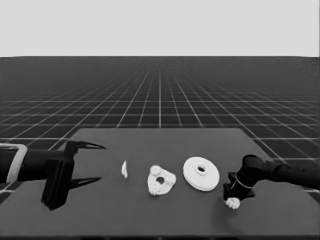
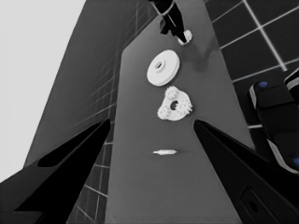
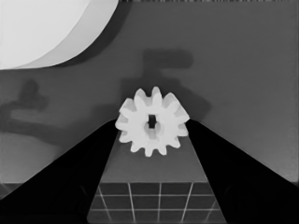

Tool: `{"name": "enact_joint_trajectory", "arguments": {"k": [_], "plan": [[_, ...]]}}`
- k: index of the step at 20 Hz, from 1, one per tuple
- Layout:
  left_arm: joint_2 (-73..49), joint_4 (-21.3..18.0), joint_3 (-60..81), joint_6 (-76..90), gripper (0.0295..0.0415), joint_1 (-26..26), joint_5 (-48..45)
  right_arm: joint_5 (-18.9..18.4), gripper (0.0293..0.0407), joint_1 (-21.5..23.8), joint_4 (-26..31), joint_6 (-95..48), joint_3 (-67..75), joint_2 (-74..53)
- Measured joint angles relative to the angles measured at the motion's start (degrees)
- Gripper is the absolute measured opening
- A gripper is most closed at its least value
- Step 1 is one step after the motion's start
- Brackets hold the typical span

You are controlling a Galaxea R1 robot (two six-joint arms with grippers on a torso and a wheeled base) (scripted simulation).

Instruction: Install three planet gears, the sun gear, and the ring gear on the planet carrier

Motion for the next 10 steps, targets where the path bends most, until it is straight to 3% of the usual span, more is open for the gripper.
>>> {"name": "enact_joint_trajectory", "arguments": {"k": [1, 3, 10], "plan": [[0.0, 0.0, 0.0, 0.0, 0.0385, 0.0, 0.0, -3.3, 0.031, 4.6, 4.2, 0.9, 4.2, -2.0], [0.0, 0.0, 0.0, 0.0, 0.0385, 0.0, 0.0, -6.2, 0.031, 10.8, 9.1, 1.5, 6.8, -3.4], [0.0, 0.0, 0.0, 0.0, 0.0385, 0.0, 0.0, -7.7, 0.031, 14.0, 11.9, 1.5, 7.4, -3.8]]}}
